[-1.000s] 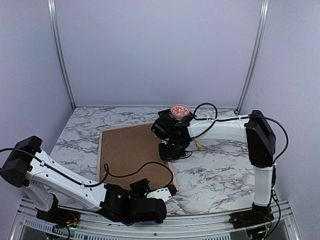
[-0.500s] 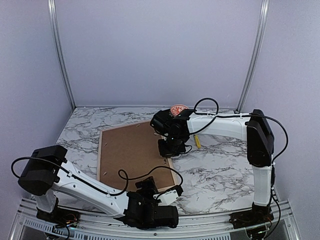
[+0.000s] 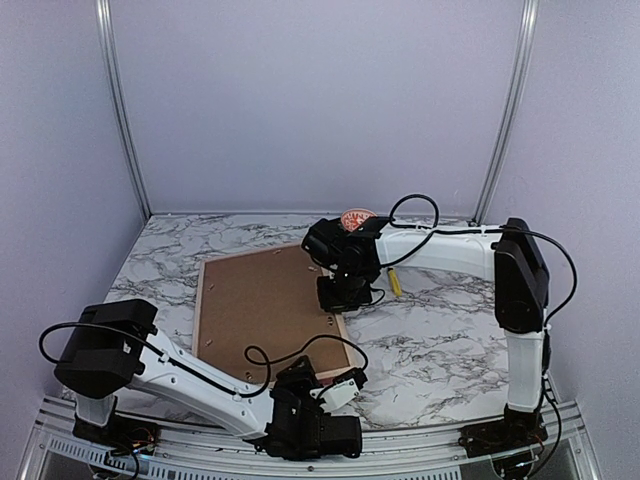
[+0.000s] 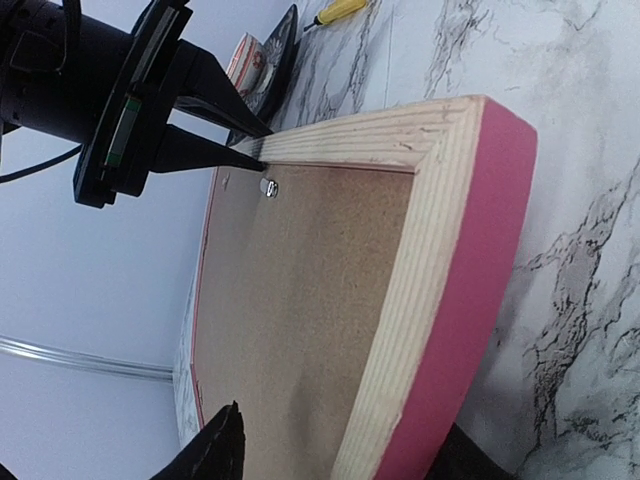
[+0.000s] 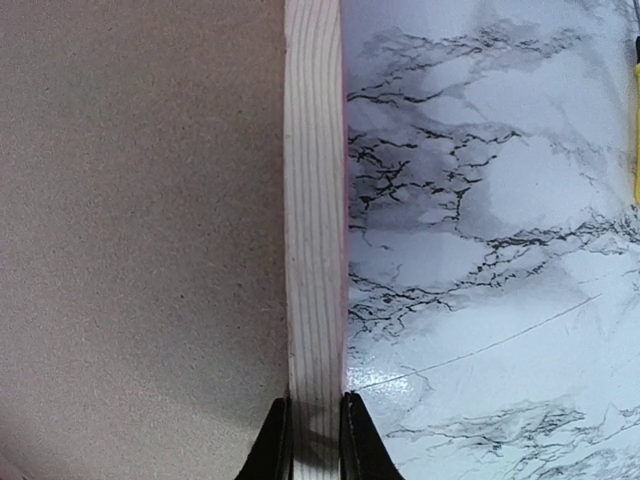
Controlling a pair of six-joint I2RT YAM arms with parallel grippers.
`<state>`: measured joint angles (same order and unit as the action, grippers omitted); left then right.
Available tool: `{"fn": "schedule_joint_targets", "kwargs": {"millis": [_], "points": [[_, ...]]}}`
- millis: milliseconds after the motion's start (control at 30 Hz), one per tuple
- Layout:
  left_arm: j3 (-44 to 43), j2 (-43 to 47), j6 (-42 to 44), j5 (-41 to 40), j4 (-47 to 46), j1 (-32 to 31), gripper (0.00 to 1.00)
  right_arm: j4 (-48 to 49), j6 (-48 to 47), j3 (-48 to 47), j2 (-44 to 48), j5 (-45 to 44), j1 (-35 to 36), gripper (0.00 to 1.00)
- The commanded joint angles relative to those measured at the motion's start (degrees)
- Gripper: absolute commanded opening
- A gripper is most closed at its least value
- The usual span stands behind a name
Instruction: Take the photo out of the frame
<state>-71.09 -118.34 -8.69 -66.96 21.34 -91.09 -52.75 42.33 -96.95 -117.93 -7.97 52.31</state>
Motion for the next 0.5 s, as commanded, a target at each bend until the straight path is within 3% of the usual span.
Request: {"fn": "schedule_joint_targets", "kwargs": {"millis": [0,167,267,467], "points": [[-1.6,-1.0,-1.5,-5.9,1.7,0.7,0.5,2.2,2.0,-1.8,3.6,1.3,0.4,0.0],[-1.3,0.0,-3.4,-8.0,1.7,1.1,0.35,4.6,1.5,-1.6,5.3,0.5,1.4,0.02],[-0.8,1.0,-4.9,-9.6,1.5,1.6,0.26,7.1,0.5,-0.7,7.4,0.2,2.2,0.15],[0.5,4.5,-7.8,-12.6,0.4,3.2,0.09,15.1,-2.9,3.0,13.9,1.5,2.4,0.49]]}}
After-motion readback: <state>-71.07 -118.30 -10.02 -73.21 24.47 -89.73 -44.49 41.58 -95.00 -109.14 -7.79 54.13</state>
